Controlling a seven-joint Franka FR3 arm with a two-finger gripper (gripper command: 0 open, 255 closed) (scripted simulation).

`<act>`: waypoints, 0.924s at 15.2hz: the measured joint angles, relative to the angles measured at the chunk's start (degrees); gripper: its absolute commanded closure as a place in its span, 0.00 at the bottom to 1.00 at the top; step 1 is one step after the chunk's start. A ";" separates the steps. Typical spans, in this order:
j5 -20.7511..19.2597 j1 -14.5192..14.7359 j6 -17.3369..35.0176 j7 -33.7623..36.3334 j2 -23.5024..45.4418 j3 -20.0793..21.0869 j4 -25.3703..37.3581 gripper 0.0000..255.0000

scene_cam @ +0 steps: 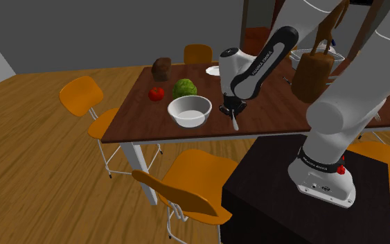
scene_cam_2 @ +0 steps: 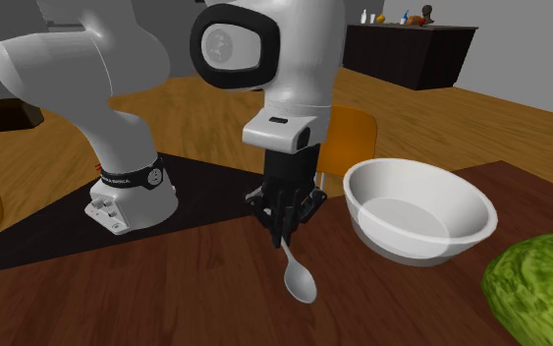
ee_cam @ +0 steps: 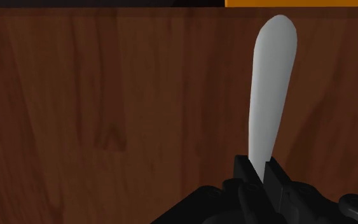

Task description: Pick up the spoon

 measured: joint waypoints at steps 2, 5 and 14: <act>1.36 0.52 -1.49 -1.19 -1.39 -0.27 0.25 1.00; 3.62 1.47 -4.20 -3.31 -4.28 -0.92 0.37 1.00; 7.65 3.53 -12.39 -7.33 -10.80 -2.40 2.48 1.00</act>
